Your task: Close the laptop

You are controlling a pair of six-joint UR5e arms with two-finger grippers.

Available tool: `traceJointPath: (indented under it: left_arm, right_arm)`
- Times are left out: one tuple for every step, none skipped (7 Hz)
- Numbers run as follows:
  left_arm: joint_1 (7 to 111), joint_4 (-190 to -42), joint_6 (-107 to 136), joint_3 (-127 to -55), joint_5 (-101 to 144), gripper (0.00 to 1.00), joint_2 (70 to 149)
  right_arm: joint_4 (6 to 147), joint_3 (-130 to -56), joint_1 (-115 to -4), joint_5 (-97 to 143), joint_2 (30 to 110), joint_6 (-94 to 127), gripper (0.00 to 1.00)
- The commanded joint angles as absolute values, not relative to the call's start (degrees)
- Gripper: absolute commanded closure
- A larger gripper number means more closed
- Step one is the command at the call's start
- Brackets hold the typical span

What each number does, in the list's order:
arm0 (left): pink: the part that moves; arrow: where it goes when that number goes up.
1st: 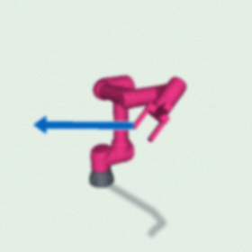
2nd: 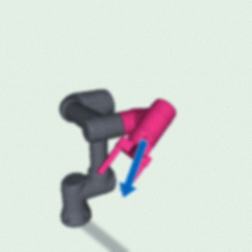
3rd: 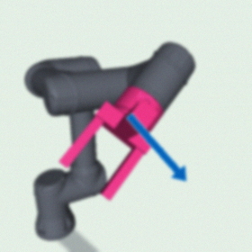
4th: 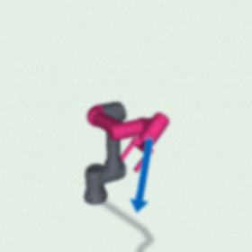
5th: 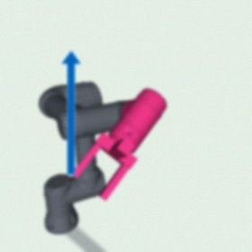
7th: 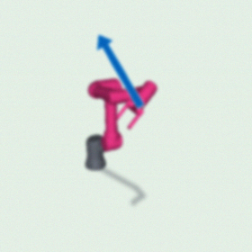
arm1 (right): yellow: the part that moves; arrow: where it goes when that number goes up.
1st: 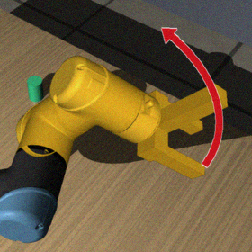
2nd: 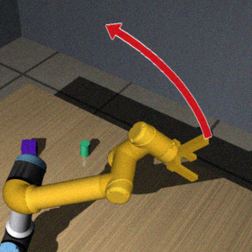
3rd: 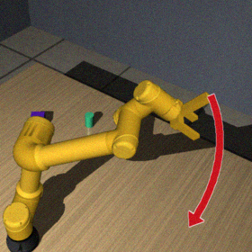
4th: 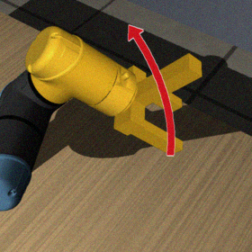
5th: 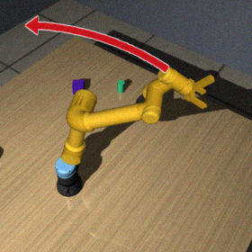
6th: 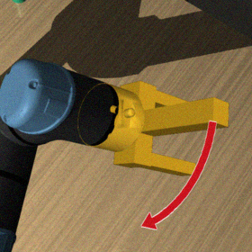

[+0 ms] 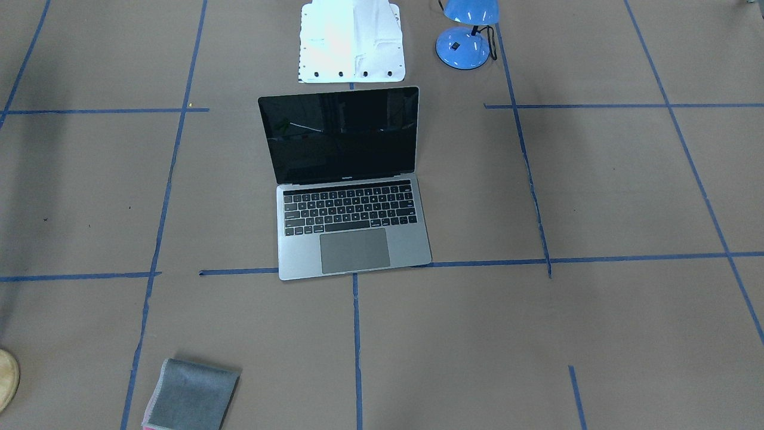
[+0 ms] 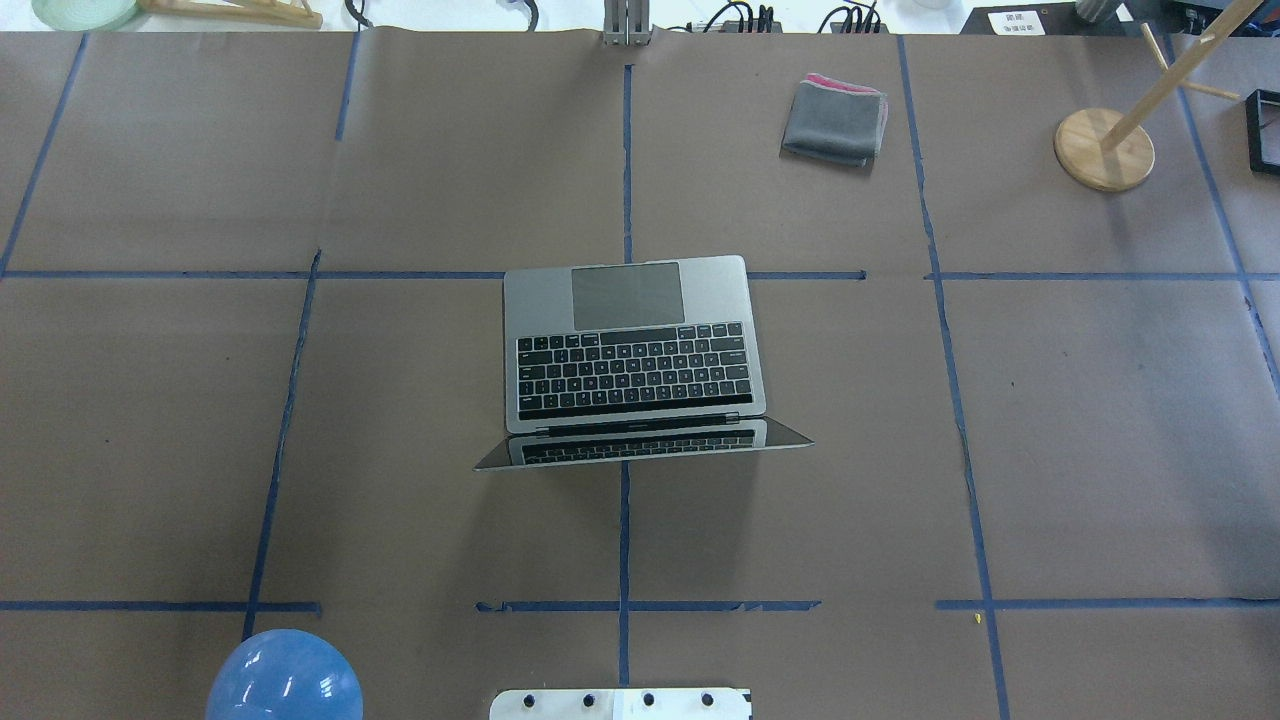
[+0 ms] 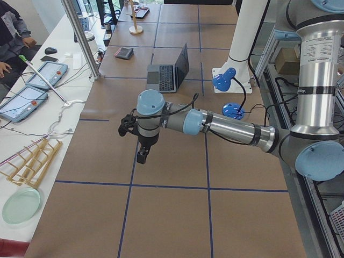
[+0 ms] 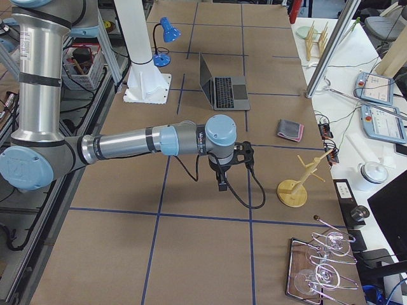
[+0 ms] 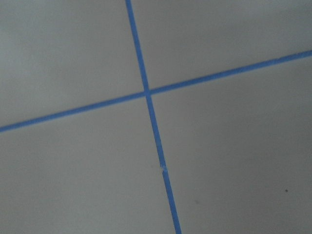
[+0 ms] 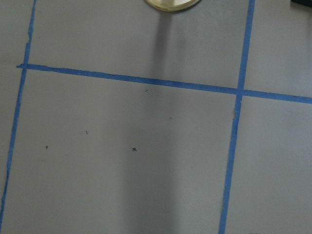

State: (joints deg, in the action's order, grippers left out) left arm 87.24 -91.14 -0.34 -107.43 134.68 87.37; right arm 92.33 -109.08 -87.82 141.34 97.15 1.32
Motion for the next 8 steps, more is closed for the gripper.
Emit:
traceJointPath:
  left_arm:
    - [78.7, -100.2, 14.9, -108.5, 136.8, 0.0, 87.7]
    - [74.9, -104.6, 17.8, -108.6, 137.0, 0.0, 87.4]
    - [69.3, -105.6, 18.2, -109.5, 138.8, 0.0, 87.7]
    - [67.6, -106.0, 21.3, -109.9, 143.2, 0.0, 88.1]
    - [65.7, -110.1, 27.8, -110.6, 146.2, 0.0, 88.8]
    - [61.2, -116.6, 37.2, -110.7, 146.1, 0.01, 89.0]
    - [56.3, -123.6, 46.7, -110.5, 145.8, 0.01, 90.3]
    - [53.2, -125.7, 54.2, -110.6, 145.7, 0.02, 93.6]
  right_arm:
    - [75.1, -109.5, -82.1, 142.1, 98.2, 22.1, 0.01]
    - [63.6, -109.4, -77.3, 141.9, 99.5, 34.2, 0.01]
    - [54.5, -109.3, -72.3, 141.0, 100.1, 44.8, 0.01]
    - [49.6, -109.6, -68.5, 139.9, 100.1, 51.1, 0.01]
    - [45.1, -109.9, -64.9, 137.6, 100.1, 56.7, 0.03]
    - [42.0, -110.0, -62.6, 137.1, 100.0, 60.3, 0.08]
    - [41.0, -111.7, -60.4, 136.9, 100.0, 63.0, 0.15]
    - [41.0, -114.4, -57.3, 135.9, 100.0, 66.8, 0.23]
